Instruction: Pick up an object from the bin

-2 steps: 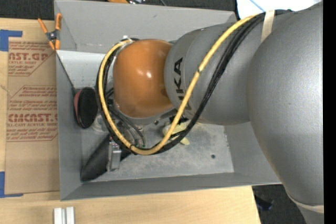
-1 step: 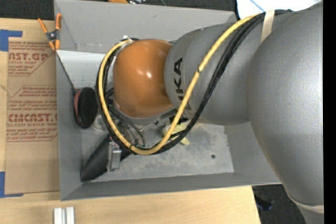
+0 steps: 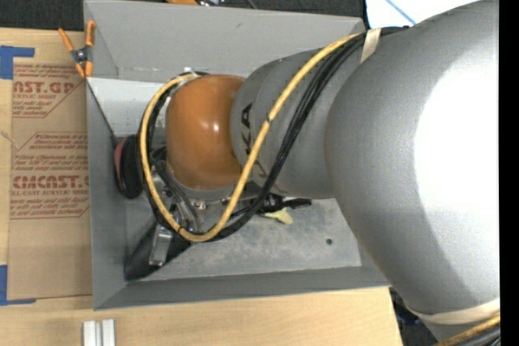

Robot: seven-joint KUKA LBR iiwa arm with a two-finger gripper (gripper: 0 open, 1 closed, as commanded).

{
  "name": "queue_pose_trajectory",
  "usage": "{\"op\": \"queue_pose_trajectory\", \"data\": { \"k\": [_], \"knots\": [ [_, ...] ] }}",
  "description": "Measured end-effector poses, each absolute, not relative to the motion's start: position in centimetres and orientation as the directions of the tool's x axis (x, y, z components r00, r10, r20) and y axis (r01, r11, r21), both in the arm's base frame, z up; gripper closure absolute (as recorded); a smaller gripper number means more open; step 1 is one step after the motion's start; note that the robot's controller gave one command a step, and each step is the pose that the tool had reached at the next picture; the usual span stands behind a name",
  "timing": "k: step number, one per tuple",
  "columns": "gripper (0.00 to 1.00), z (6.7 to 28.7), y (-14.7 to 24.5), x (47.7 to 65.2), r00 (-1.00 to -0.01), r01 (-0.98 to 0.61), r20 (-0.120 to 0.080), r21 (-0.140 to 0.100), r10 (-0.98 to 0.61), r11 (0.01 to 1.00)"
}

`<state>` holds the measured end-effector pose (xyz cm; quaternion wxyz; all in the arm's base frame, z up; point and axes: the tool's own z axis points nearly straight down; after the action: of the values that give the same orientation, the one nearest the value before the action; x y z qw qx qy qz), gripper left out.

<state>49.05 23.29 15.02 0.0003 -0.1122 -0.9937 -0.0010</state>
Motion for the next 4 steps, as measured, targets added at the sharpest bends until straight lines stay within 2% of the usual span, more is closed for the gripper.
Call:
{"op": "queue_pose_trajectory", "data": {
  "k": [1, 2, 3, 4],
  "knots": [
    [0.00, 14.3, 23.0, 48.8, -0.974, 0.227, 0.000, 0.002, 0.227, 0.974],
    [0.00, 6.9, 24.5, 48.3, -1.000, 0.022, -0.002, 0.003, 0.022, 1.000],
    [0.00, 8.9, 22.5, 48.6, -0.997, 0.076, -0.004, 0.004, 0.076, 0.997],
    [0.00, 8.7, 22.7, 48.8, -0.999, 0.047, -0.002, 0.003, 0.047, 0.999]
  ]
}}
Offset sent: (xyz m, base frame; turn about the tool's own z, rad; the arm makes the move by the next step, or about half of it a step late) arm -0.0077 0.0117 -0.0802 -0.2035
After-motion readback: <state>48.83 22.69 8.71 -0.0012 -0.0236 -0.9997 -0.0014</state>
